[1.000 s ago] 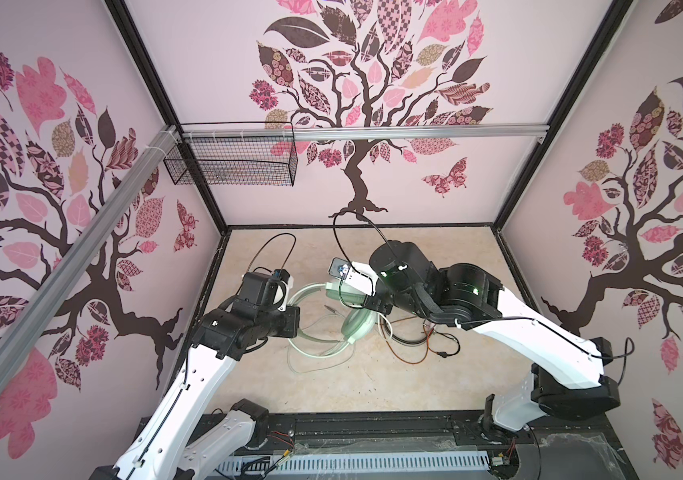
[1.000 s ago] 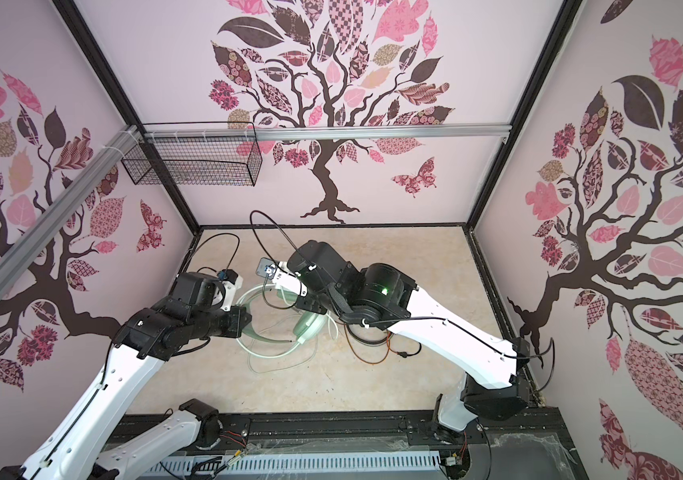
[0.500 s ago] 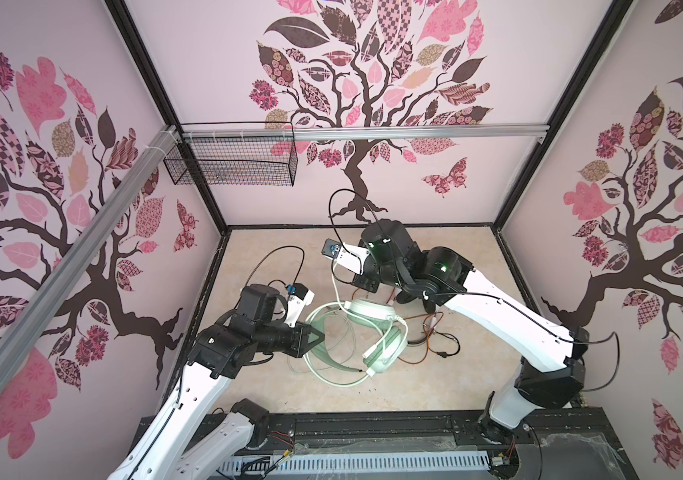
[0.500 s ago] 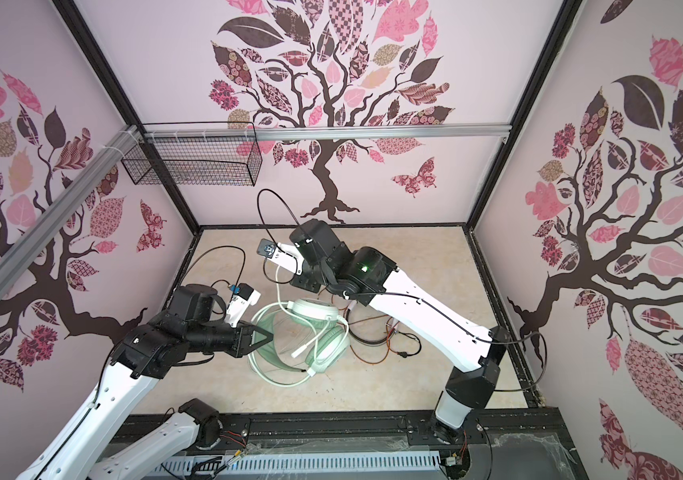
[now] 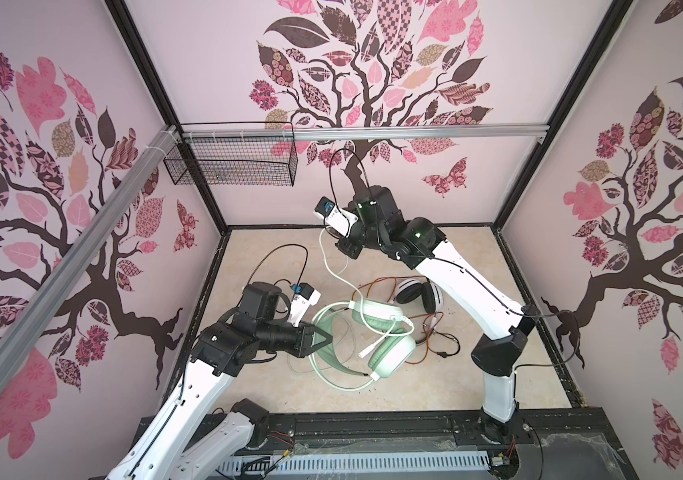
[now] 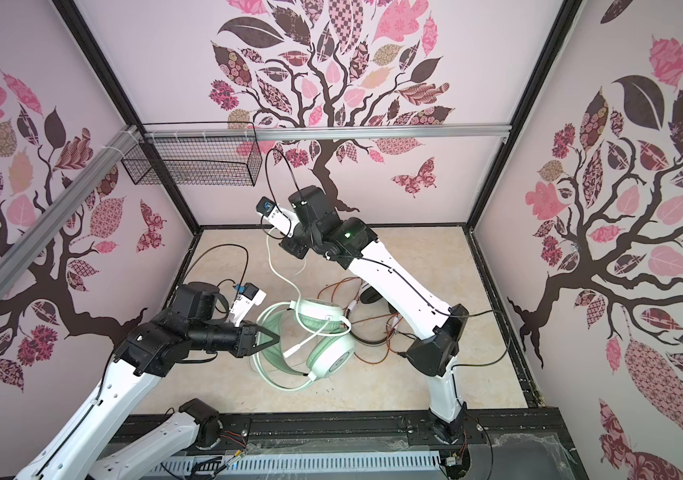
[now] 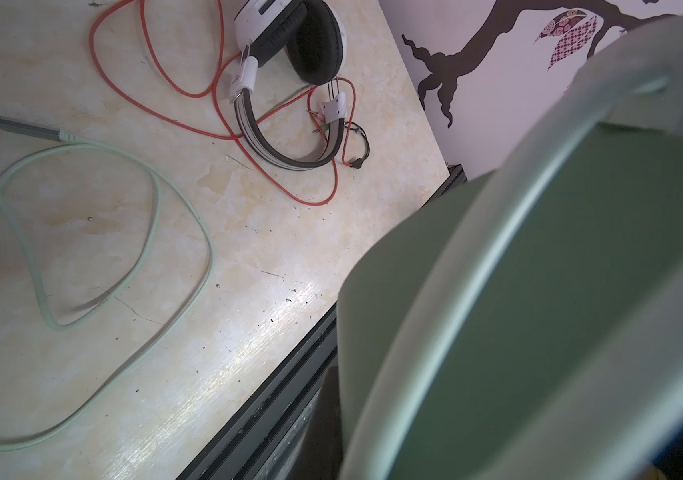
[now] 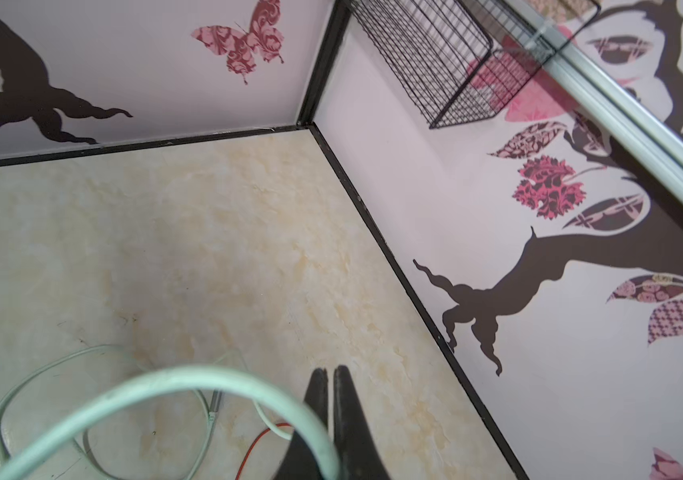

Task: Wrap the headphones

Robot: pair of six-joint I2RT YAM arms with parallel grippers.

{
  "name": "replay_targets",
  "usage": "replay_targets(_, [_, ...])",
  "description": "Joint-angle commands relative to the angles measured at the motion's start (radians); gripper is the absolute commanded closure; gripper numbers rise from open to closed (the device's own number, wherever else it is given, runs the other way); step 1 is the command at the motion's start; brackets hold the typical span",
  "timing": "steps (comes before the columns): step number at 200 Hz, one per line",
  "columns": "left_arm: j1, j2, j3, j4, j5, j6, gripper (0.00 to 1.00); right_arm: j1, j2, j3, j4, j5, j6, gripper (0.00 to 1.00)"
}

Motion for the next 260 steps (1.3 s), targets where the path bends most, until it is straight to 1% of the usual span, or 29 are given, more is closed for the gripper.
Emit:
replay_targets(1, [-0.004,-0.018,0.022,0.045,0.063,-0.011,1.0,0.006,0.045,-0.027,-0.009,-0.008,0.081,1.0])
replay_targets(14, [-0.004,-0.011,0.028,0.048,0.079,-0.012,1.0,-0.004,0.044,-0.083,0.002,-0.035,0.11,1.0])
replay_targets(26, [-0.004,-0.006,0.032,0.058,0.083,-0.018,1.0,-0.007,0.037,-0.12,0.004,-0.068,0.125,0.94])
replay_targets(30, [-0.004,-0.006,0.032,0.061,0.079,-0.021,1.0,-0.007,0.033,-0.15,0.005,-0.08,0.131,0.88])
replay_targets(34, [-0.003,-0.006,0.034,0.063,0.074,-0.024,1.0,-0.007,0.026,-0.171,0.007,-0.09,0.14,0.73])
replay_targets(36, [-0.003,-0.005,0.035,0.065,0.071,-0.026,1.0,-0.007,0.02,-0.181,0.009,-0.093,0.144,0.62])
replay_targets(39, [-0.003,-0.005,0.037,0.068,0.065,-0.029,1.0,-0.008,0.014,-0.198,0.013,-0.098,0.151,0.49])
replay_targets(41, [-0.004,-0.005,0.038,0.069,0.061,-0.031,1.0,-0.007,0.006,-0.21,0.016,-0.1,0.157,0.42])
replay_targets(44, [-0.004,-0.004,0.039,0.072,0.057,-0.035,1.0,-0.007,-0.006,-0.231,0.023,-0.103,0.164,0.34])
replay_targets(48, [-0.004,-0.005,0.041,0.076,0.053,-0.038,1.0,-0.007,-0.027,-0.26,0.034,-0.105,0.175,0.28])
replay_targets(52, [-0.004,-0.006,0.043,0.079,0.05,-0.042,1.0,-0.007,-0.049,-0.296,0.052,-0.107,0.184,0.24])
replay_targets(63, [-0.004,-0.011,0.043,0.092,0.04,-0.055,1.0,-0.01,-0.123,-0.402,0.112,-0.129,0.199,0.18])
replay_targets(77, [-0.004,-0.022,0.031,0.12,0.03,-0.08,1.0,-0.032,-0.218,-0.527,0.173,-0.186,0.238,0.16])
replay_targets(95, [-0.004,-0.036,0.021,0.13,0.021,-0.102,1.0,-0.091,-0.329,-0.646,0.219,-0.316,0.318,0.16])
replay_targets(106, [-0.004,-0.043,0.022,0.13,0.027,-0.114,1.0,-0.12,-0.399,-0.723,0.247,-0.391,0.342,0.16])
replay_targets(116, [-0.004,-0.055,0.027,0.134,0.032,-0.132,1.0,-0.127,-0.452,-0.784,0.252,-0.4,0.36,0.16])
replay_targets(140, [-0.003,-0.098,0.048,0.155,0.003,-0.212,1.0,-0.129,-0.573,-0.919,0.26,-0.431,0.425,0.15])
replay_targets(165, [-0.003,-0.133,0.093,0.14,-0.079,-0.284,1.0,-0.13,-0.67,-1.07,0.31,-0.505,0.511,0.12])
replay_targets(190, [-0.004,-0.139,0.141,0.113,-0.189,-0.359,1.0,-0.13,-0.794,-1.23,0.395,-0.535,0.587,0.11])
replay_targets(210, [-0.004,-0.129,0.205,0.073,-0.268,-0.41,1.0,-0.131,-0.905,-1.368,0.49,-0.529,0.637,0.11])
replay_targets(224, [-0.003,-0.111,0.289,0.009,-0.334,-0.438,1.0,-0.131,-0.954,-1.454,0.574,-0.554,0.697,0.11])
replay_targets(246, [-0.004,-0.044,0.463,-0.149,-0.405,-0.435,1.0,-0.129,-0.986,-1.566,0.733,-0.598,0.836,0.12])
replay_targets(260, [-0.004,-0.014,0.53,-0.209,-0.407,-0.425,1.0,-0.122,-0.989,-1.585,0.759,-0.627,0.874,0.13])
